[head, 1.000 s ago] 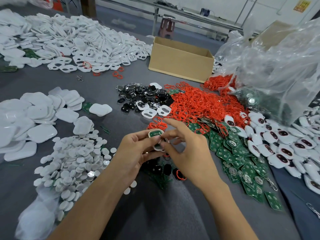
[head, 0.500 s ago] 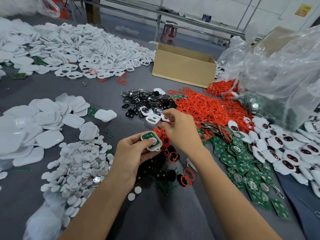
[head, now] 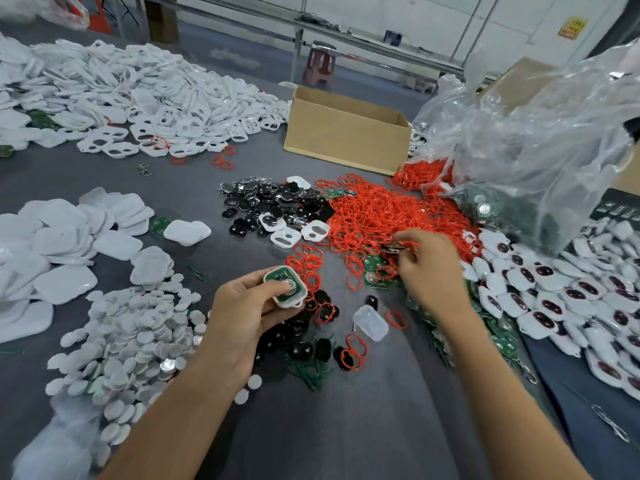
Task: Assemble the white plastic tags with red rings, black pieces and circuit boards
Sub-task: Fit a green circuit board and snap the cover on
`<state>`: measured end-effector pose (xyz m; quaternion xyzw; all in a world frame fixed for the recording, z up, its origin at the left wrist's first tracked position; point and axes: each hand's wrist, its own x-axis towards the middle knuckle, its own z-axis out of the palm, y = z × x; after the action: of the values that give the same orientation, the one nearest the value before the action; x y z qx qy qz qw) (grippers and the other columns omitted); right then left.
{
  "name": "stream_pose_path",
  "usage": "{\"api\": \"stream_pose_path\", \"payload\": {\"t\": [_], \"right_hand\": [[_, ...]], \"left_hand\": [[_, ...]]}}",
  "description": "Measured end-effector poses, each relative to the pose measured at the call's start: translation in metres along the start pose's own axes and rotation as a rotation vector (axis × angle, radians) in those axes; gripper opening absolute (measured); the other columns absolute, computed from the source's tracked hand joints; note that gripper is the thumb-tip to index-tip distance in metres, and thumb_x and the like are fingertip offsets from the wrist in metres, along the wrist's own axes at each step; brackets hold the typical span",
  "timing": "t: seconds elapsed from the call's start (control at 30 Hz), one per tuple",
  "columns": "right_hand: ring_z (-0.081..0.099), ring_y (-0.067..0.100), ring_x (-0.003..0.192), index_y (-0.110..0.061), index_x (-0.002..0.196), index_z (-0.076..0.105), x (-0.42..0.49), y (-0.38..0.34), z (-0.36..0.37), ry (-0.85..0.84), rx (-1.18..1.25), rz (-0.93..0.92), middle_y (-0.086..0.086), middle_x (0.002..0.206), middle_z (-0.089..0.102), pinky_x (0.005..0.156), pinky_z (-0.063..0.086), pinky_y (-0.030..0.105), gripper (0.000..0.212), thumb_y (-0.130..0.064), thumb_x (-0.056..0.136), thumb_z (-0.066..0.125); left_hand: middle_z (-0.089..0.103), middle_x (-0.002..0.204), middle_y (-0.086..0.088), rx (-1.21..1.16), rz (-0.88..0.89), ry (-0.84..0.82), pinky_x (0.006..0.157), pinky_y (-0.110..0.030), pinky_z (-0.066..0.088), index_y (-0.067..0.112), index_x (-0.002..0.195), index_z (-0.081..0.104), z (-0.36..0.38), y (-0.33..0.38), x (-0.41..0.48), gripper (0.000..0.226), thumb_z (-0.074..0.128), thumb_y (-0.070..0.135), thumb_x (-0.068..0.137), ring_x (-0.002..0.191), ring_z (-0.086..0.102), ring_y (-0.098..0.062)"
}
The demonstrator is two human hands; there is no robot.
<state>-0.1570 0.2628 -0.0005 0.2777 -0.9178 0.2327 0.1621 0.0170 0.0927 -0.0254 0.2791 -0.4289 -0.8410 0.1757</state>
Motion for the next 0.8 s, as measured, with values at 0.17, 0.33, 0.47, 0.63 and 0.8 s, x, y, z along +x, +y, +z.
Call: {"api": "stream_pose_path", "payload": {"t": [0.17,0.33,0.47,0.63,0.8], "right_hand": [[0.053,0.017,0.049,-0.013,0.114,0.069,-0.013,0.075,-0.045,0.023,-0.147,0.291,0.012,0.108,0.071,0.051,0.045,0.026,0.047,0.009,0.076,0.052],[0.064,0.028,0.076,-0.011,0.125,0.062,-0.018,0.115,-0.052,-0.009,-0.165,0.358,0.017,0.116,0.067,0.073,0.047,0.032,0.038,-0.004,0.088,0.055],[0.062,0.034,0.104,-0.012,0.135,0.054,-0.004,0.122,-0.039,-0.217,-0.201,0.271,0.015,0.127,0.062,0.092,0.045,0.038,0.048,-0.024,0.090,0.065],[0.062,0.025,0.106,-0.020,0.129,0.060,0.015,0.120,-0.031,-0.334,-0.361,0.235,0.005,0.126,0.065,0.097,0.048,0.048,0.036,-0.026,0.093,0.059],[0.063,0.028,0.077,-0.009,0.114,0.067,0.022,0.116,-0.032,-0.245,-0.350,0.225,0.014,0.097,0.071,0.068,0.052,0.036,0.024,-0.012,0.097,0.049]], "left_hand": [[0.075,0.082,-0.017,0.035,-0.018,-0.026,0.059,-0.026,0.060,0.003,0.090,0.073,0.002,-0.003,-0.001,0.017,0.059,-0.007,0.087,0.069,0.073,-0.019],[0.075,0.083,-0.017,0.050,-0.006,-0.034,0.058,-0.025,0.059,0.003,0.092,0.073,0.003,-0.005,0.000,0.017,0.059,-0.007,0.086,0.069,0.073,-0.019],[0.075,0.084,-0.017,0.051,-0.007,-0.037,0.057,-0.025,0.058,0.002,0.093,0.072,0.003,-0.006,0.001,0.018,0.059,-0.007,0.086,0.069,0.073,-0.020],[0.075,0.085,-0.017,0.052,-0.009,-0.040,0.056,-0.024,0.058,0.002,0.094,0.072,0.000,-0.007,0.002,0.017,0.059,-0.006,0.086,0.070,0.073,-0.020],[0.075,0.086,-0.017,0.052,-0.008,-0.051,0.057,-0.024,0.058,0.001,0.095,0.072,-0.001,-0.008,0.003,0.016,0.060,-0.004,0.085,0.071,0.073,-0.020]]}}
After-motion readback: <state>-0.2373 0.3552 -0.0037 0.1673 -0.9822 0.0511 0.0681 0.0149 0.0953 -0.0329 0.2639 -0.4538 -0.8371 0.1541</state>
